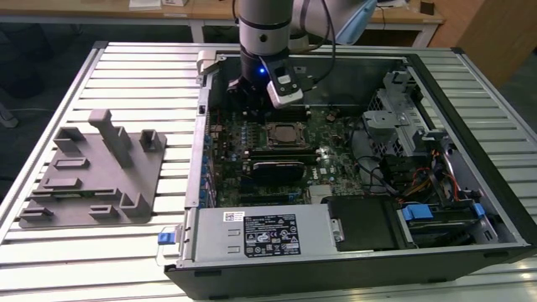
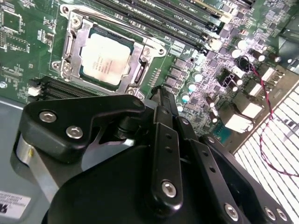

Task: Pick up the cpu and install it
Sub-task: 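Install the first cpu locking lever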

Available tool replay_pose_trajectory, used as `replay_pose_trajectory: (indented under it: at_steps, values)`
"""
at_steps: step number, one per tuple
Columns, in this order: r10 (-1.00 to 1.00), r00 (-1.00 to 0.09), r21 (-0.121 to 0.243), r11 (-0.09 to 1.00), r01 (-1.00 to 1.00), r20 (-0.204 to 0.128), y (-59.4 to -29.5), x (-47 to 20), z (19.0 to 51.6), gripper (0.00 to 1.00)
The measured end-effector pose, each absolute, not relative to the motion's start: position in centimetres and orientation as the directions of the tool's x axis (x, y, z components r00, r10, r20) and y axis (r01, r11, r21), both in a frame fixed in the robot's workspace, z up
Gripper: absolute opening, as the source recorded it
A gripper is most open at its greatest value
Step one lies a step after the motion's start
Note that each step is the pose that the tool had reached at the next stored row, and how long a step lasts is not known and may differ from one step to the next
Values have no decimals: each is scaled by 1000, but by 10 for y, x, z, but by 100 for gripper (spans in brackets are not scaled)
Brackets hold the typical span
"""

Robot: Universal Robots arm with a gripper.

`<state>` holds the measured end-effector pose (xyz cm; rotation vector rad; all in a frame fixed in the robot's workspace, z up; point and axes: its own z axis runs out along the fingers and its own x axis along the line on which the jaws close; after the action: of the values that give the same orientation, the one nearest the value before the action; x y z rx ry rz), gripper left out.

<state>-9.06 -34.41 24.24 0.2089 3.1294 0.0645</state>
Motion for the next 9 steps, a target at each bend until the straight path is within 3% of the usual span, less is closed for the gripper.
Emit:
replay_pose_trajectory:
  at_steps: [9]
  values:
    - [133,-991,42,990,133,-2,-344,-91,253,11]
